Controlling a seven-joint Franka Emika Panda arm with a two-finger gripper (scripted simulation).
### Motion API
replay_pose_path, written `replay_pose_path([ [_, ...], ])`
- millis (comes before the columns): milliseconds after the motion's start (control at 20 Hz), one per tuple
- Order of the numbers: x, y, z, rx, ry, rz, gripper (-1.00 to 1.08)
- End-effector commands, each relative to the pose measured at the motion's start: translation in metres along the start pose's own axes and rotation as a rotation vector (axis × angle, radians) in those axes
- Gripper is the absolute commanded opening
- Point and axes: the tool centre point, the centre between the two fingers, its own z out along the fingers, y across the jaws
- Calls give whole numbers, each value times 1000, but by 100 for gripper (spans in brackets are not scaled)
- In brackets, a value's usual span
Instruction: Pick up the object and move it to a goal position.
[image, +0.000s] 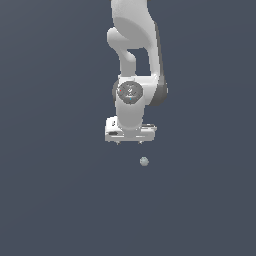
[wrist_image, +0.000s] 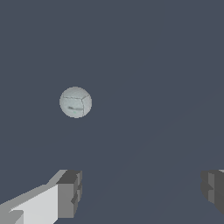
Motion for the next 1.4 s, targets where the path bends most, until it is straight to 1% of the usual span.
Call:
replay_pose_path([
  [0, 9, -10, 6, -3, 11, -14, 100],
  [300, 37, -44, 24, -7, 50, -59, 100],
  [600, 53, -65, 37, -7, 74, -85, 100],
  [750, 55, -69, 39, -6, 78, -89, 100],
  [1000, 55, -69, 42, -6, 76, -89, 100],
  [1350, 57, -69, 72, -6, 77, -89, 100],
])
